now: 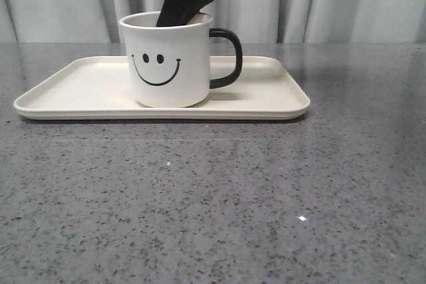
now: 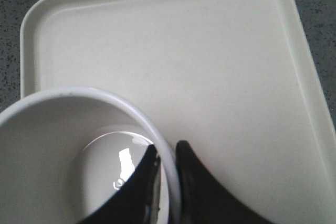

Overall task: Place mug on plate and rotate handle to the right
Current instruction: 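Hold the mug rim on the tray with the right gripper, then open the right gripper and lift it out of the mug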

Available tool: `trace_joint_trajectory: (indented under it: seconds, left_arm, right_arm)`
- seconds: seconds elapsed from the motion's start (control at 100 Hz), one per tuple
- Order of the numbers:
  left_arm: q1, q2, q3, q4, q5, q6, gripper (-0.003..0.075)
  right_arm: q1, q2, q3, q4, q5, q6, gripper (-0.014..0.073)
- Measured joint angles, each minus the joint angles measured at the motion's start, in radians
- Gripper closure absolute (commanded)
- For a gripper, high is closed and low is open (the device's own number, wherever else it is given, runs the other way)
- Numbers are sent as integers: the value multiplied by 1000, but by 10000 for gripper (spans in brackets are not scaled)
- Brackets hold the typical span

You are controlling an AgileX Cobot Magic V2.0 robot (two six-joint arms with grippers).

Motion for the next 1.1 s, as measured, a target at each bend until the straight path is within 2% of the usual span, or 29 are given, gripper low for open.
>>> trace_joint_trajectory:
  seconds: [0.17,0.39,0.51,0.79,1.1]
  left_arm:
    - [0,0,0,0,0,0,740]
    - [0,0,0,-2,0,0,740]
    - [0,0,0,-2,0,0,740]
    - [0,0,0,-2,0,0,740]
    - [0,0,0,-2,0,0,740]
  right_arm:
    - [0,0,0,0,0,5,488]
    - [0,0,0,0,0,7,314]
    - [0,0,0,0,0,8,267]
    - [0,0,-34,0,0,20,263]
    - [0,0,-196,0,0,108,263]
